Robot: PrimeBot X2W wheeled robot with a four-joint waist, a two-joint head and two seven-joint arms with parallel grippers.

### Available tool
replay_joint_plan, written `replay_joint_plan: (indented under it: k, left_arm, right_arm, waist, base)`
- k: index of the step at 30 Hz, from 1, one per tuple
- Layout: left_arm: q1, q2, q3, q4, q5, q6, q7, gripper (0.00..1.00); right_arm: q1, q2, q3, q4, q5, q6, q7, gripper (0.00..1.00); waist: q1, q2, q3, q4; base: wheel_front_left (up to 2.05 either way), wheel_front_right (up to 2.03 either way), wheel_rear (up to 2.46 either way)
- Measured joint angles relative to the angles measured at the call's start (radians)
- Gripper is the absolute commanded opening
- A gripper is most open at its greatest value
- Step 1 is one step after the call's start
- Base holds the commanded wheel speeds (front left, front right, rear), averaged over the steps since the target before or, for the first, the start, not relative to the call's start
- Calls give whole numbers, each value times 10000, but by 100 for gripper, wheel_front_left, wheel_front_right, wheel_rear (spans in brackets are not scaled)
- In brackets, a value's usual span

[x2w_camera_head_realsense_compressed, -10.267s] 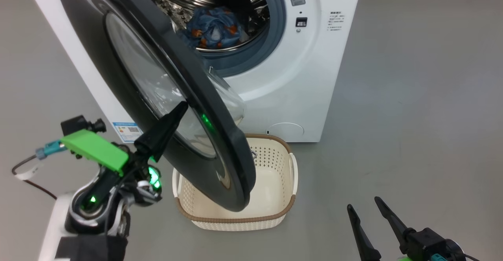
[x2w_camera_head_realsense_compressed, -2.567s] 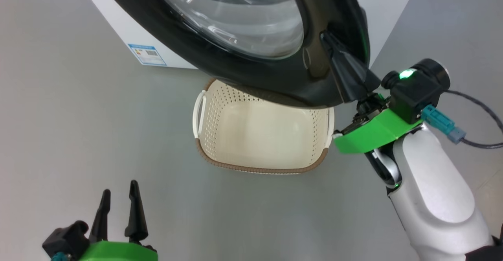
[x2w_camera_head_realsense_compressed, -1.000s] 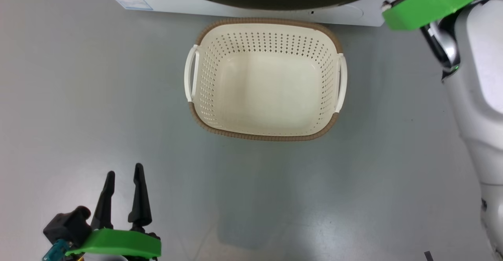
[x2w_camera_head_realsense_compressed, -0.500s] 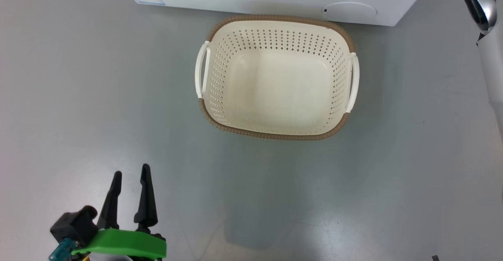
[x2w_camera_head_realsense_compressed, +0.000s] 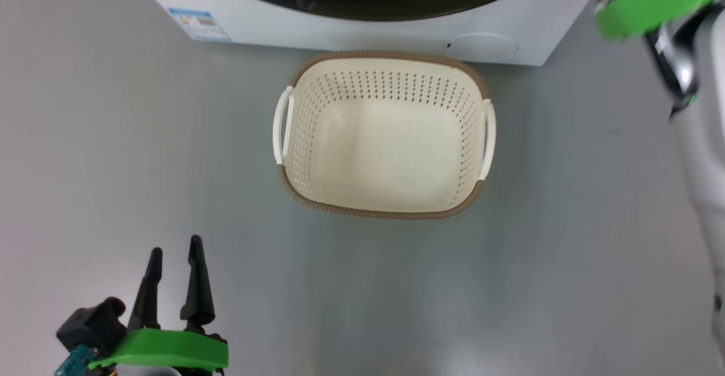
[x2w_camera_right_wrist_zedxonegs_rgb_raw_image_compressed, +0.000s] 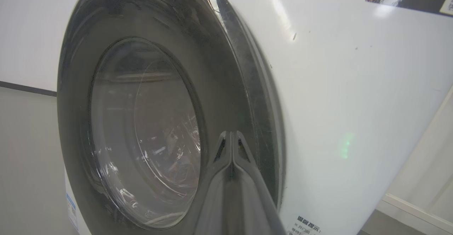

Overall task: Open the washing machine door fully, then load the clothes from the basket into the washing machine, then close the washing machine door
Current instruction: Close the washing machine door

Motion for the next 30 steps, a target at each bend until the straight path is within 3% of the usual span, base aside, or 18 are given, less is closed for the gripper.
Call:
replay_joint_plan:
  k: [6, 15, 30]
  left_arm:
    - [3, 2, 226, 151, 61, -6, 0, 100]
    - [470, 6, 148, 259, 489, -69, 0, 100]
    - [2055, 31, 144, 236, 1181, -94, 0, 100]
  right_arm:
    - [1918, 140, -52, -1287, 445, 0, 0, 100]
    - [5669, 476, -1467, -2987, 500, 0, 0, 100]
    - [10376, 1565, -2884, -3977, -125, 0, 13, 100]
  waist:
    - [0, 0, -696, -358]
    - [0, 0, -2066, -876]
    - [0, 0, -4138, -1782]
  base:
    - [0, 0, 0]
    - [0, 0, 0]
    - [0, 0, 0]
